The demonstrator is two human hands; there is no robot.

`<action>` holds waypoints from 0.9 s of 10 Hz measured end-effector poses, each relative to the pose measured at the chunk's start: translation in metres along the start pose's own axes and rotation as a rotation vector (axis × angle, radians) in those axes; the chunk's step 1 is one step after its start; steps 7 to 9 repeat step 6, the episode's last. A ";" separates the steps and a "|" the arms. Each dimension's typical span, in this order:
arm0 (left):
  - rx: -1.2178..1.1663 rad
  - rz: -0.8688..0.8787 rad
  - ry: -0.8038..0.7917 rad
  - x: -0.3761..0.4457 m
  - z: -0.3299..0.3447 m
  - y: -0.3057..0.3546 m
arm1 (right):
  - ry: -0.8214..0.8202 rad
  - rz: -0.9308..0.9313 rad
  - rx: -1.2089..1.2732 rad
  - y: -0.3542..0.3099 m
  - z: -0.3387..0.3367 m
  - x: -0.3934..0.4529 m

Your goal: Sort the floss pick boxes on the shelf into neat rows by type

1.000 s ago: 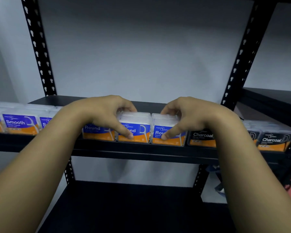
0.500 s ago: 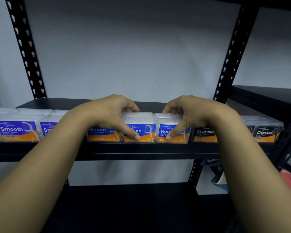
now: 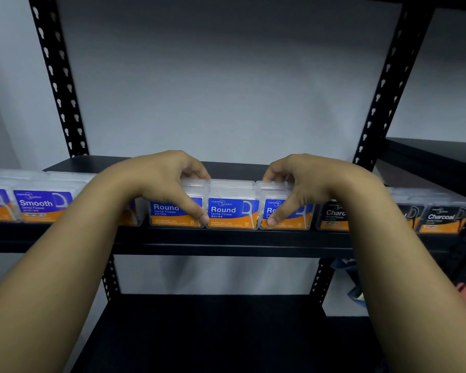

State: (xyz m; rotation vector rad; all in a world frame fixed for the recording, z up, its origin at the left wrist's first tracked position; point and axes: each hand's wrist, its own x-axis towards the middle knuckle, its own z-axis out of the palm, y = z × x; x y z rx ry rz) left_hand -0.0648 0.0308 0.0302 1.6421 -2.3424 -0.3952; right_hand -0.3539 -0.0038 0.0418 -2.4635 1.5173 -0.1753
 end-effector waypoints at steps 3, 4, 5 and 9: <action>0.023 -0.034 -0.020 0.002 0.000 0.003 | -0.004 0.009 -0.011 -0.007 0.005 -0.004; 0.014 -0.033 -0.034 0.002 -0.001 0.003 | -0.008 0.009 -0.022 -0.008 0.006 -0.004; 0.027 -0.041 -0.034 0.002 0.000 0.006 | -0.010 0.015 -0.039 -0.012 0.006 -0.004; -0.031 -0.045 -0.016 -0.001 -0.006 0.012 | -0.012 0.002 0.028 -0.017 0.002 -0.007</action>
